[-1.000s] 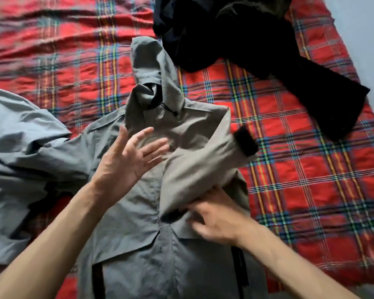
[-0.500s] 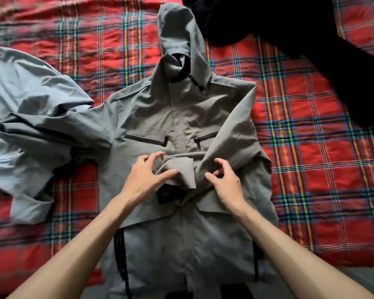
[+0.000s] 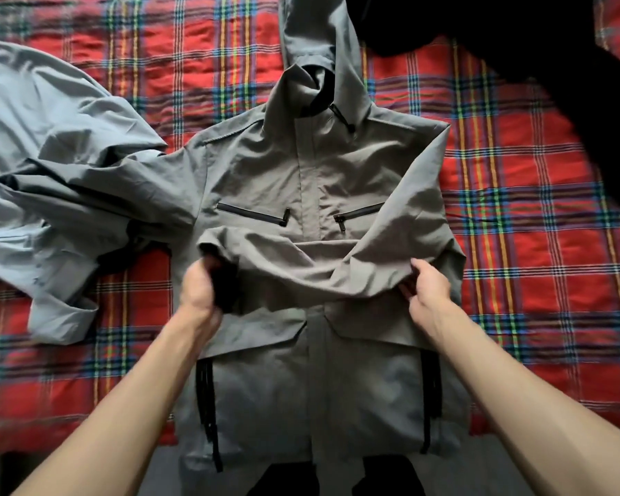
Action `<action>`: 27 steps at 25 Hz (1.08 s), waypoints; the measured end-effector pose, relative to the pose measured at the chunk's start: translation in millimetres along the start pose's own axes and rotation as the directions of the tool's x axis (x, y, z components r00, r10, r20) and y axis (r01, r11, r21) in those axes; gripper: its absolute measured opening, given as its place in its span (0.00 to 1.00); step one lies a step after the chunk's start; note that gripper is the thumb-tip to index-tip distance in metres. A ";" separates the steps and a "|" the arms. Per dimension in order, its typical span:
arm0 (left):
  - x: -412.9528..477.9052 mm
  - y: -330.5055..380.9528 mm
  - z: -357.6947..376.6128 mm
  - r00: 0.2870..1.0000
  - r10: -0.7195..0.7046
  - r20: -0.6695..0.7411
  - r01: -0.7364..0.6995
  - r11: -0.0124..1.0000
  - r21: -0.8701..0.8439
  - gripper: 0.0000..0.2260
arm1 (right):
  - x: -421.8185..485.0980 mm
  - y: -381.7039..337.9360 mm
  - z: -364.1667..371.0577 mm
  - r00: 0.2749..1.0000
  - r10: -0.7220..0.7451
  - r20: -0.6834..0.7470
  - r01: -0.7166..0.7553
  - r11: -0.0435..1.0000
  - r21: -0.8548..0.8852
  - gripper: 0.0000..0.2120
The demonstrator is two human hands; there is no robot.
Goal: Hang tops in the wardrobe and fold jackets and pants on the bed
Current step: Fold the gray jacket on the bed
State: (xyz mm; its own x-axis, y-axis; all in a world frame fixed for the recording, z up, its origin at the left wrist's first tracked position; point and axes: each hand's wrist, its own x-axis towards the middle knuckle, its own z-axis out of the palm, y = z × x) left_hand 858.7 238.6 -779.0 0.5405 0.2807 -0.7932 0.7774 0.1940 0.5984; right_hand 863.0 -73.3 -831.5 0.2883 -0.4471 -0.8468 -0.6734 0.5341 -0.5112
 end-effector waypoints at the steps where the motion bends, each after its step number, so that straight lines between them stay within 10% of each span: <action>1: -5.1 -8.4 -27.6 0.990 -0.139 -0.002 0.139 0.986 -0.088 0.09 | 1.1 -4.0 -1.4 1.000 0.022 -0.010 -0.021 0.998 0.051 0.06; 5: -25.5 -72.2 -90.8 0.942 -0.237 -0.237 0.265 0.960 0.094 0.15 | 8.6 -6.6 -5.6 0.999 0.038 0.004 -0.038 0.993 0.115 0.04; 11: -12.3 -76.8 -54.8 0.859 0.145 -0.492 0.164 0.831 0.531 0.18 | -0.4 -17.2 1.7 0.998 -0.052 -0.039 0.056 0.992 0.117 0.11; 18: -29.7 -111.8 -71.5 0.803 0.022 -0.596 0.156 0.957 0.246 0.11 | 16.4 -44.1 -7.5 0.984 0.012 0.179 -0.079 0.926 0.370 0.12; 21: -39.9 -107.5 -70.9 0.801 0.113 -0.588 0.194 0.880 0.433 0.11 | 21.0 -44.5 -11.0 0.973 0.017 0.231 -0.108 0.915 0.388 0.19; 24: -27.9 -75.1 -26.1 0.781 0.585 -0.220 -0.211 0.578 0.788 0.13 | 27.6 -47.5 -15.4 0.968 0.044 0.248 -0.137 0.918 0.373 0.22; 27: -3.9 -47.9 60.7 0.800 0.527 0.287 -0.520 0.369 0.770 0.18 | 32.8 -53.0 -20.1 0.957 0.115 0.267 -0.204 0.919 0.336 0.20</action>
State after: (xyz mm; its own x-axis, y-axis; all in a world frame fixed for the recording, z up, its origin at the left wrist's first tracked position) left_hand 838.8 171.1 -811.4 0.9344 0.0569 -0.3516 0.2541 -0.7982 0.5461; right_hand 894.5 -130.6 -829.3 0.3799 -0.1751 -0.9083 -0.4490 0.8236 -0.3466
